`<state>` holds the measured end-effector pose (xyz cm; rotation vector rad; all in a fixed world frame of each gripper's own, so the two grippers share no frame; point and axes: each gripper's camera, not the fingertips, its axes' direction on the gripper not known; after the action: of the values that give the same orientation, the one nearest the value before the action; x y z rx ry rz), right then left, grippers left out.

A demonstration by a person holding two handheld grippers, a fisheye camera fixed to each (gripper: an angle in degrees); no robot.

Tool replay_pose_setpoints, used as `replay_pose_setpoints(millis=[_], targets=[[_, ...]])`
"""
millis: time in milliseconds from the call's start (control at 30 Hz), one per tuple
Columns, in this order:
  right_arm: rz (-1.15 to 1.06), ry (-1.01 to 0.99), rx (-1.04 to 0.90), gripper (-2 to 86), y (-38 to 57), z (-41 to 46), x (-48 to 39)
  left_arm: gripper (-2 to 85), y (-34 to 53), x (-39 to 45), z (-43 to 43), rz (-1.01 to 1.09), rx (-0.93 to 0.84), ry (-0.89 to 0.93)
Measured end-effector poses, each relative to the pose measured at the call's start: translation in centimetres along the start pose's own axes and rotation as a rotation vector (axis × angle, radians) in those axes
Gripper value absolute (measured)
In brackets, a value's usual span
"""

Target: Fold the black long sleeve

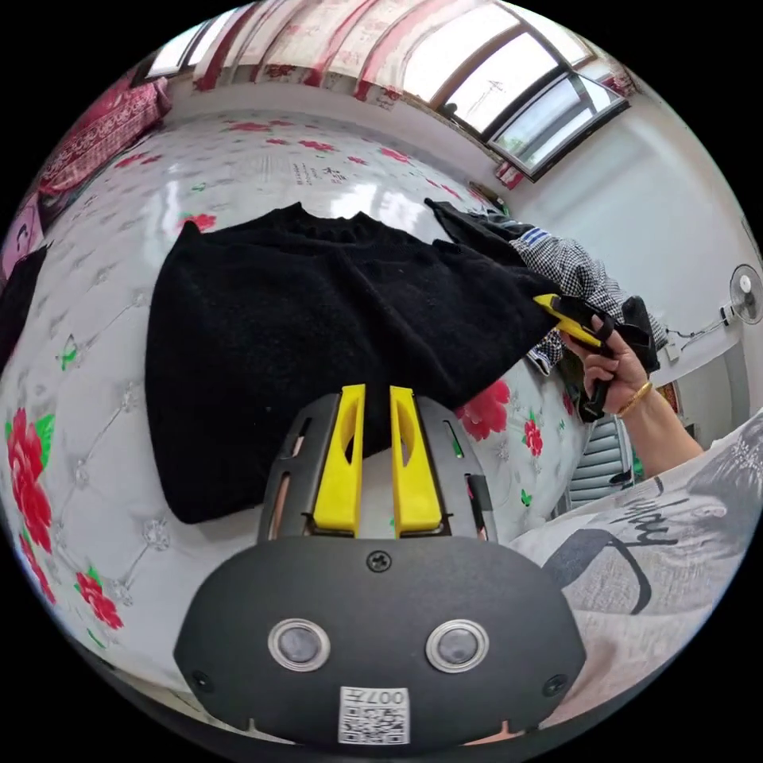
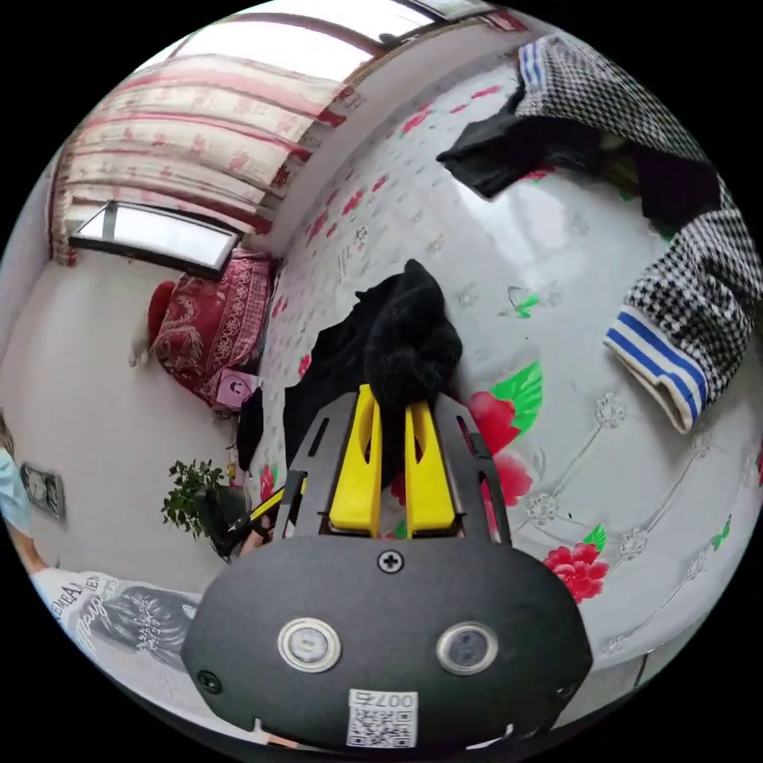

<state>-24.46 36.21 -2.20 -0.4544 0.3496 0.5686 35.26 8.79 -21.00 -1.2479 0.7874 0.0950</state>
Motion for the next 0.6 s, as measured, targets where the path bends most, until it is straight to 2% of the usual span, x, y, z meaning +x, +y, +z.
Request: replay_pose_setpoints(millis=[100,233,300,400,500,600], targets=[[-0.390,0.028,-0.021,2.5,-0.3,0.9,-11.1,5.8,1.9,-2.7,-3.5,-0.095,0.044,0.024],[-0.931,-0.071,-0.167,2.9,4.6,6.9,-25.0,7.3,6.4,-8.3,-7.9,-0.312,0.082,0.072],[-1.074,-0.129,-0.259,3.4,7.8,11.0,-28.4,7.9,8.4,-10.2,-9.4,-0.384,0.111,0.084],[-1.140,-0.139,-0.467,4.4,12.3,19.9,-29.9,9.9,10.5,-13.1,-10.7,-0.494,0.144,0.167],[-1.069,-0.040,-0.660,5.4,14.4,26.1,-28.5,11.5,11.0,-14.8,-10.7,-0.562,0.172,0.267],[-0.957,-0.112,-0.578,6.7,11.3,23.6,-26.5,13.4,10.1,-15.5,-10.6,-0.541,0.168,0.311]])
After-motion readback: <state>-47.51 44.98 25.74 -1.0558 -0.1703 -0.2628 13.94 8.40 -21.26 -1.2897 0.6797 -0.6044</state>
